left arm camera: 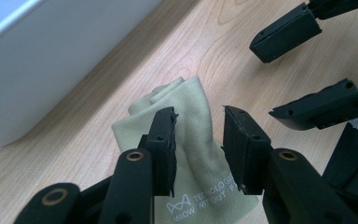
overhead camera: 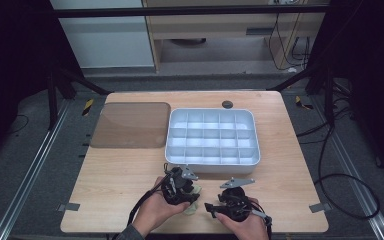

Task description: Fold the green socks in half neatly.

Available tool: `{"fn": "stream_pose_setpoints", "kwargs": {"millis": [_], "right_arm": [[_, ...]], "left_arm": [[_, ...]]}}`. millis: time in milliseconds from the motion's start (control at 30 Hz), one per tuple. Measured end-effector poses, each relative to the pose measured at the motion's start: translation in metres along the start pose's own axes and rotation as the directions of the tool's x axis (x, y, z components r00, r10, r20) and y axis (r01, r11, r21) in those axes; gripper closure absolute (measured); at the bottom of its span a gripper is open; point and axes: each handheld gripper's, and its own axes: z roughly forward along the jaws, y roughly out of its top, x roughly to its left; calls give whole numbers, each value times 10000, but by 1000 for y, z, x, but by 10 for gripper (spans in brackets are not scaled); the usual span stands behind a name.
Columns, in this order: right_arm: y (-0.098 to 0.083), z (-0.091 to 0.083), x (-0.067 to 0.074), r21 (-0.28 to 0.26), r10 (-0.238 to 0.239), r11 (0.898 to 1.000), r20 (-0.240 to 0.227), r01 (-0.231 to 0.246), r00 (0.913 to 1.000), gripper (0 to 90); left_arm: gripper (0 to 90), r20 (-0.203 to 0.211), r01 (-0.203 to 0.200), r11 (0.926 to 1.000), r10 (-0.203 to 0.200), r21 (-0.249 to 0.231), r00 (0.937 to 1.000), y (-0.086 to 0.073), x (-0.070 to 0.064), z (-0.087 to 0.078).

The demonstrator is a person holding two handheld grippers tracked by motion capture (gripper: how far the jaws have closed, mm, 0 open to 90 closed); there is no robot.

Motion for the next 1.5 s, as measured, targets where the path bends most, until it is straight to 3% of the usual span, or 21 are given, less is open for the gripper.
{"fn": "stream_pose_setpoints", "kwargs": {"millis": [200, 367, 633, 833, 967, 1100, 1167, 1233, 1300, 1333, 1400, 1500], "right_arm": [[0, 0, 0, -27, 28, 10000, 21, -28, 10000, 380], [3, -4, 2, -131, 61, 9999, 95, -59, 9999, 347], [22, -13, 11, -619, 69, 9981, 186, -57, 9998, 224], [31, -2, 12, -696, 259, 9973, 103, -252, 9996, 226], [33, 11, 14, -570, 385, 9976, -28, -386, 9993, 246], [38, 22, 20, -437, 517, 9977, -116, -522, 9986, 255], [40, 27, 23, -368, 554, 9978, -89, -557, 9984, 255], [42, 31, 24, -347, 649, 9973, 34, -647, 9979, 255], [44, 33, 25, -280, 713, 9971, 169, -709, 9973, 255], [45, 34, 26, -224, 756, 9969, 167, -753, 9970, 254], [48, 35, 28, -230, 728, 9971, 231, -723, 9971, 254], [51, 36, 32, -270, 751, 9969, 336, -742, 9966, 253]], "left_arm": [[629, 11, -68, 9999, 68, -137, 10000, 1, -1, -7], [578, -160, -132, 9986, 124, -519, 9998, 0, -1, -23], [321, -1034, 343, 9934, -457, -1092, 9936, -11, 23, -55], [153, -1518, 721, 9904, -897, -1180, 9843, -39, 45, -66], [132, -1872, 919, 9898, -1113, -1092, 9760, -65, 58, -69], [131, -2018, 1368, 9816, -1620, -1333, 9659, -94, 74, -74], [131, -2290, 1487, 9801, -1760, -1315, 9574, -108, 83, -74], [132, -2309, 1804, 9726, -2109, -1463, 9498, -120, 91, -73], [136, -2143, 2015, 9647, -2357, -1697, 9479, -127, 98, -72], [136, -2147, 2042, 9640, -2385, -1700, 9471, -129, 100, -71], [135, -2189, 1917, 9703, -2211, -1474, 9504, -130, 102, -68], [135, -2221, 2045, 9680, -2333, -1452, 9467, -135, 105, -66]]}}
